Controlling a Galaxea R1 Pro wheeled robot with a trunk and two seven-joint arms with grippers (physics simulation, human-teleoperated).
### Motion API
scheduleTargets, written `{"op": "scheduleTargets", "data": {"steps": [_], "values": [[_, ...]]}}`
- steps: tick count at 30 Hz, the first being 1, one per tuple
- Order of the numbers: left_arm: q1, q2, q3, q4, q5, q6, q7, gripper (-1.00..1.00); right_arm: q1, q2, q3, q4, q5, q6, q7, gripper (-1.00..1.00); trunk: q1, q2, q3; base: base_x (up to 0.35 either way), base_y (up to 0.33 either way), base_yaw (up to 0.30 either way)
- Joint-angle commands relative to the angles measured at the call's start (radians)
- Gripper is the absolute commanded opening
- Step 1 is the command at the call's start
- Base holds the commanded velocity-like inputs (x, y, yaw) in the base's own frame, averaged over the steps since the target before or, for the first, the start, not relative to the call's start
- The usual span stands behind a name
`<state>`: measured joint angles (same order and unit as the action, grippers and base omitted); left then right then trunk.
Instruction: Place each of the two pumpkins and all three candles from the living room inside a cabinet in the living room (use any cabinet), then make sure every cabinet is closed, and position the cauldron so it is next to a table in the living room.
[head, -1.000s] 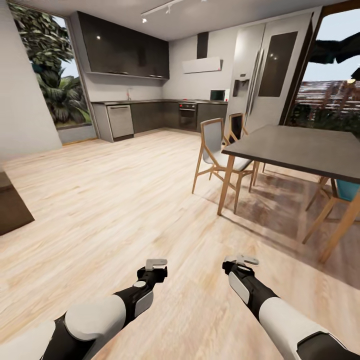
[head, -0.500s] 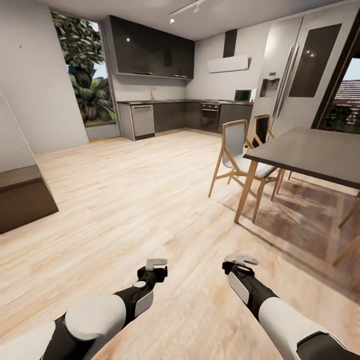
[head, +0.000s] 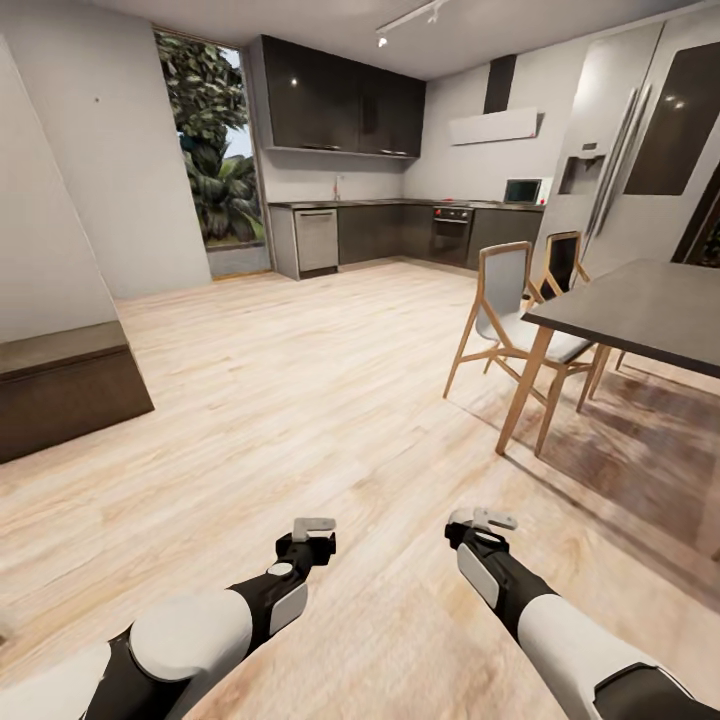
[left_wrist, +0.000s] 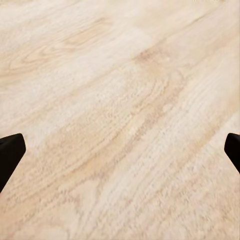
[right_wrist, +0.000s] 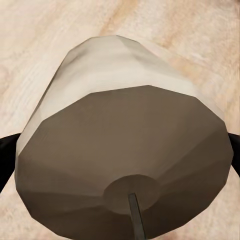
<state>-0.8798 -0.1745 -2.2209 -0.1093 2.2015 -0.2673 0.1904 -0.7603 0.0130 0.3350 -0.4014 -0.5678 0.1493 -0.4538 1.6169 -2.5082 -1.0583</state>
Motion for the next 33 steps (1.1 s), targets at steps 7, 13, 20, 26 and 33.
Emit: {"op": "scheduleTargets", "data": {"steps": [7, 13, 20, 26, 33], "values": [[-0.001, 0.0, -0.008, -0.003, 0.004, -0.004, 0.007, 1.0, -0.001, 0.002, 0.011, 0.001, 0.017, 0.007, -0.02, -1.0, 0.0, 0.0, -0.001, 0.0, 0.0, 0.212], [-0.001, 0.0, -0.008, -0.003, 0.005, -0.004, 0.007, 1.0, -0.001, 0.003, 0.01, 0.001, 0.039, 0.007, -0.02, -1.0, 0.0, 0.0, -0.001, 0.0, 0.0, 0.284], [-0.001, 0.0, -0.008, -0.003, 0.006, -0.004, 0.007, 1.0, -0.001, 0.002, 0.009, 0.001, 0.043, 0.007, -0.02, -1.0, 0.0, 0.0, -0.001, 0.0, 0.0, 0.291], [-0.001, 0.0, -0.009, -0.003, 0.006, -0.001, 0.007, 1.0, -0.001, 0.0, 0.007, 0.001, 0.042, -0.004, -0.013, -1.0, 0.0, 0.0, -0.001, 0.014, -0.035, 0.236], [-0.001, 0.0, -0.009, -0.002, 0.005, 0.003, 0.033, 1.0, -0.001, 0.001, 0.008, 0.003, 0.04, -0.02, -0.008, -1.0, 0.0, 0.0, -0.001, 0.178, -0.251, 0.067]]}}
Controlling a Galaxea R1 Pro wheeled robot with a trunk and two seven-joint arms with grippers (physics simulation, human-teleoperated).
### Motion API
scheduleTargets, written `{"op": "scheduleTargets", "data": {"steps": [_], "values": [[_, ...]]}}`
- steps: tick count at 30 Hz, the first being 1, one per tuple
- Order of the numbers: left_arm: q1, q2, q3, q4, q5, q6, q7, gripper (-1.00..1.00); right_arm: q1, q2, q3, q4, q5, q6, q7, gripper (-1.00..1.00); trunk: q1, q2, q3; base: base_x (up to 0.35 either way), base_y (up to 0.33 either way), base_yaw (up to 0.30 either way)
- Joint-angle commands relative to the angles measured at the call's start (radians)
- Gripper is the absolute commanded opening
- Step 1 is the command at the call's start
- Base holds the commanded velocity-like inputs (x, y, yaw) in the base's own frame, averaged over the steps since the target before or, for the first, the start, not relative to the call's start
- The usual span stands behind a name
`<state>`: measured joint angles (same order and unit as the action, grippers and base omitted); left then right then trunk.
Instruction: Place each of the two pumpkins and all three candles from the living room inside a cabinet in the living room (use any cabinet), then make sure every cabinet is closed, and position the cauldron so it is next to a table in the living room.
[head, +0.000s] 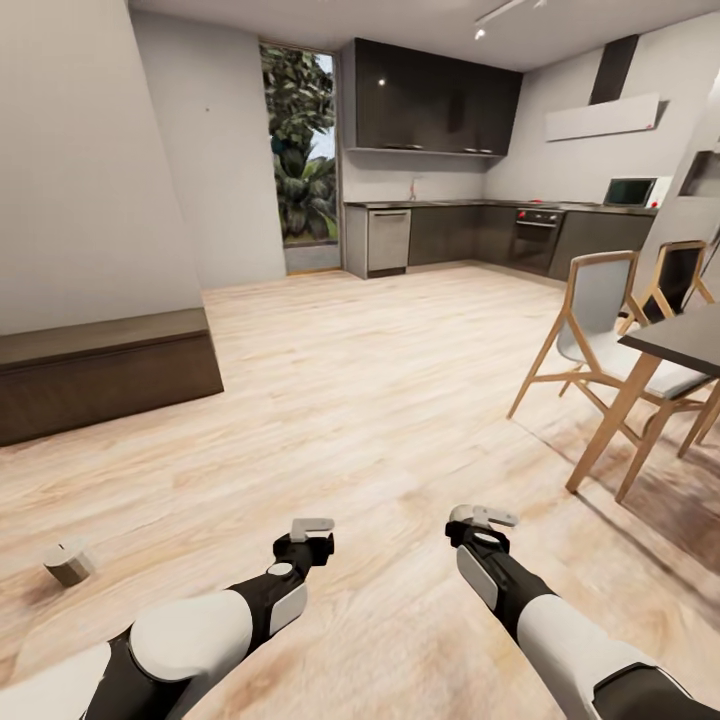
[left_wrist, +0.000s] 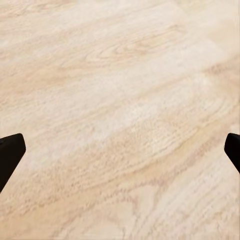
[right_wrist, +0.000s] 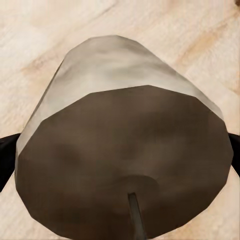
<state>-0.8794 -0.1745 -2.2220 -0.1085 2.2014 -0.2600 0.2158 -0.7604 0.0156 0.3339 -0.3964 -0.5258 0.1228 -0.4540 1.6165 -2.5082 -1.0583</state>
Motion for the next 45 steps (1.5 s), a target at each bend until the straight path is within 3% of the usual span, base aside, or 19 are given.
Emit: {"op": "scheduleTargets", "data": {"steps": [1, 7, 22, 29, 45], "values": [[-0.001, 0.0, -0.008, -0.003, 0.005, -0.004, 0.01, 1.0, 0.0, -0.001, 0.009, -0.002, -0.002, 0.007, -0.008, -1.0, 0.0, 0.0, -0.001, 0.211, -0.271, 0.219], [-0.001, 0.0, -0.008, -0.005, 0.004, -0.009, 0.013, 1.0, 0.0, 0.0, 0.01, -0.002, -0.001, 0.007, -0.01, -1.0, 0.0, 0.0, -0.001, 0.198, -0.251, 0.258], [-0.002, 0.0, -0.008, -0.007, 0.004, -0.009, 0.014, 1.0, 0.0, 0.0, 0.009, -0.002, -0.001, 0.005, -0.01, -1.0, 0.0, 0.0, -0.001, 0.032, -0.044, 0.255], [-0.002, 0.0, -0.008, -0.005, 0.008, -0.004, 0.014, 1.0, 0.0, 0.005, 0.009, -0.002, -0.001, 0.005, -0.01, -1.0, 0.0, 0.0, -0.001, 0.214, -0.213, 0.089], [-0.002, 0.0, -0.008, -0.005, 0.01, -0.004, 0.014, 1.0, 0.0, 0.013, 0.009, -0.002, 0.0, 0.004, -0.017, -1.0, 0.0, 0.0, -0.007, 0.247, -0.237, 0.279]]}}
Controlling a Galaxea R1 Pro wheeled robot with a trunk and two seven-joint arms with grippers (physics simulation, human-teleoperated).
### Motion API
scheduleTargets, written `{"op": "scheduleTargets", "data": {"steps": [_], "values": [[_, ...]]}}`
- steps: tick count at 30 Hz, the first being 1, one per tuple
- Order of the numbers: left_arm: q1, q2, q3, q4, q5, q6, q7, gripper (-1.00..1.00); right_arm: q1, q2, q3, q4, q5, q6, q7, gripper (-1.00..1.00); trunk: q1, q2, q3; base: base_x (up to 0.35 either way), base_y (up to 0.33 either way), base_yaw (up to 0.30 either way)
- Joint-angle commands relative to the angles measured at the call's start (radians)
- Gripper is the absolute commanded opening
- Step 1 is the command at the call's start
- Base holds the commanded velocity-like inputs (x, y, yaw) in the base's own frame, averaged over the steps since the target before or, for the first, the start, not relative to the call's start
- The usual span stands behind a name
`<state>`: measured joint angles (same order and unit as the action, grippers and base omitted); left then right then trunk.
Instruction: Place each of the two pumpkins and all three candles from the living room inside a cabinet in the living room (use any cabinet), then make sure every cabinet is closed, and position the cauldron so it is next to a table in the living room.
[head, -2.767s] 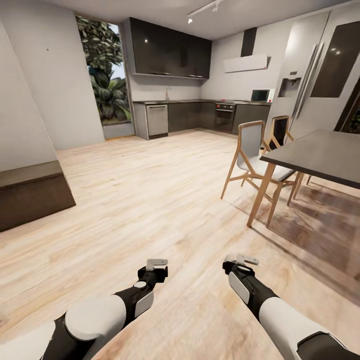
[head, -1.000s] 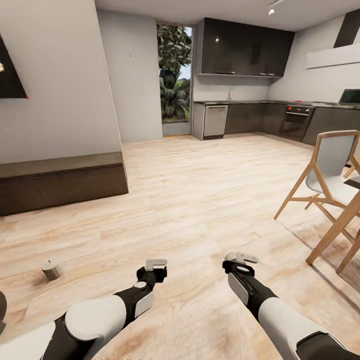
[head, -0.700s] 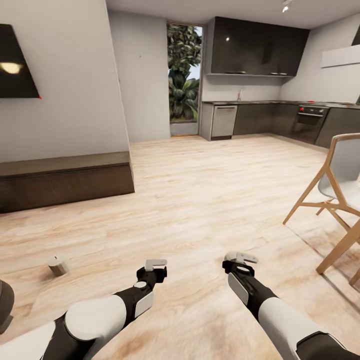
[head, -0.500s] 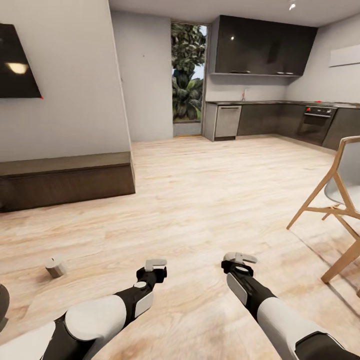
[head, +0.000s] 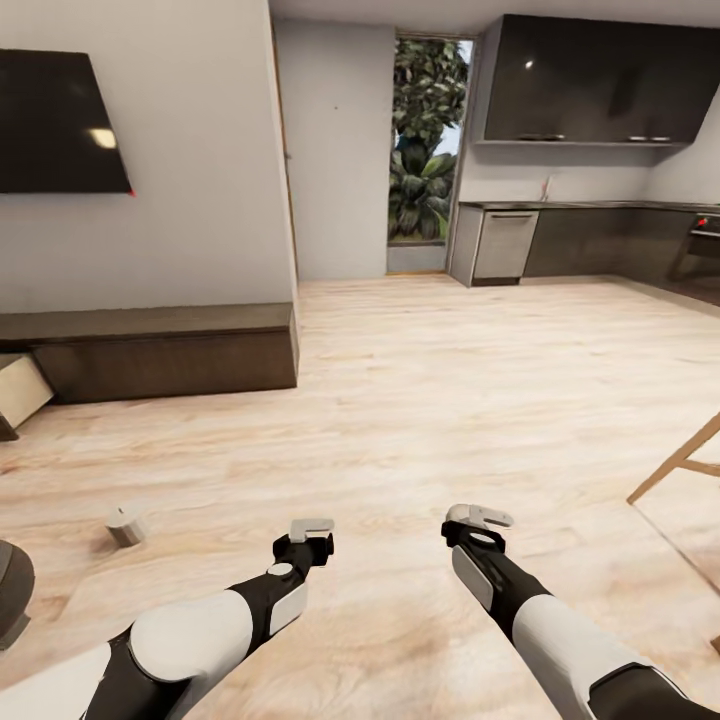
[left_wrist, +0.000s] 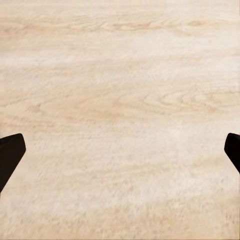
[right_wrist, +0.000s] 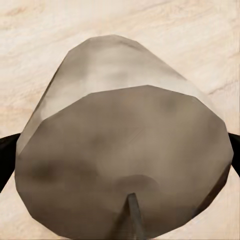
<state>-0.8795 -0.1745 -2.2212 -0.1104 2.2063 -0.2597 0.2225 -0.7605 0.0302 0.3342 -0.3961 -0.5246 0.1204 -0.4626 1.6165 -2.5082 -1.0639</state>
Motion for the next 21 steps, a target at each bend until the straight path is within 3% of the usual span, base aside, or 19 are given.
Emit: {"op": "scheduleTargets", "data": {"steps": [1, 21], "values": [[-0.001, 0.0, -0.009, -0.003, 0.005, -0.004, 0.008, 1.0, 0.0, -0.001, 0.009, -0.003, -0.002, 0.007, -0.008, -1.0, 0.0, 0.0, -0.001, 0.218, -0.231, 0.284], [-0.001, 0.0, -0.008, -0.003, 0.006, -0.008, 0.008, 1.0, 0.0, -0.001, 0.009, -0.003, -0.002, 0.007, -0.01, -1.0, 0.0, 0.0, -0.008, 0.152, -0.165, 0.285]]}}
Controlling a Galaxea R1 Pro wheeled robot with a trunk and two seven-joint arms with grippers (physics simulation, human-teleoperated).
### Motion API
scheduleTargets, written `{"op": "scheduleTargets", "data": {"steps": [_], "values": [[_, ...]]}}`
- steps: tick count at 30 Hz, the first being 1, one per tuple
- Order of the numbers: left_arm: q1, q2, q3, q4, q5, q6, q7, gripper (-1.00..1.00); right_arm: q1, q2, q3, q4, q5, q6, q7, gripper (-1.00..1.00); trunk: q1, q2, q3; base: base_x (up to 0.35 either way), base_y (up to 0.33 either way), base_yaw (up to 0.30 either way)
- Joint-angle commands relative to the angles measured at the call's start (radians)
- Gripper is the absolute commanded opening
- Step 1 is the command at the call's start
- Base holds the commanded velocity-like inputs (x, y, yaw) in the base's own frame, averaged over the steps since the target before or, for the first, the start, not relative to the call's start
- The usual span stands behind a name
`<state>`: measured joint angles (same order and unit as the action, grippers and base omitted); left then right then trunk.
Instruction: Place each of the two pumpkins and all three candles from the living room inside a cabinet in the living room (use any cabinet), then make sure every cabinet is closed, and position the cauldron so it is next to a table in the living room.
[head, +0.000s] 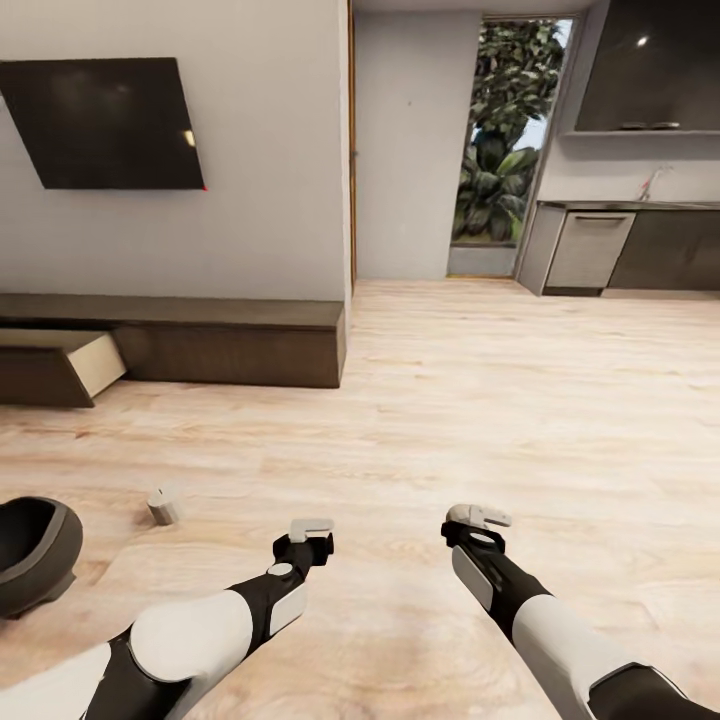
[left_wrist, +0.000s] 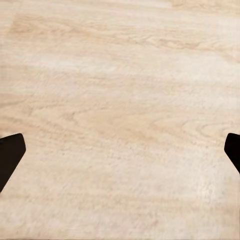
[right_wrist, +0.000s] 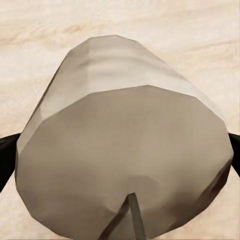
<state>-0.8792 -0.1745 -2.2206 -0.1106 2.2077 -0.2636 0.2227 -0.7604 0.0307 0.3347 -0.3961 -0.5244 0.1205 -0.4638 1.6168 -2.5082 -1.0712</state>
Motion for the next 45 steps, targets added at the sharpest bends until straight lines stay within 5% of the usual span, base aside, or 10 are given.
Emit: {"op": "scheduleTargets", "data": {"steps": [1, 45], "values": [[-0.002, 0.0, -0.008, -0.003, 0.005, -0.004, 0.007, 1.0, 0.0, -0.001, 0.009, -0.003, -0.002, 0.007, -0.008, -1.0, 0.0, 0.0, -0.001, 0.037, -0.053, 0.284], [-0.002, 0.0, -0.008, -0.006, 0.009, -0.007, 0.008, 1.0, 0.0, -0.001, 0.009, -0.003, -0.001, -0.007, -0.006, -1.0, 0.0, 0.0, -0.006, 0.011, -0.009, 0.227]]}}
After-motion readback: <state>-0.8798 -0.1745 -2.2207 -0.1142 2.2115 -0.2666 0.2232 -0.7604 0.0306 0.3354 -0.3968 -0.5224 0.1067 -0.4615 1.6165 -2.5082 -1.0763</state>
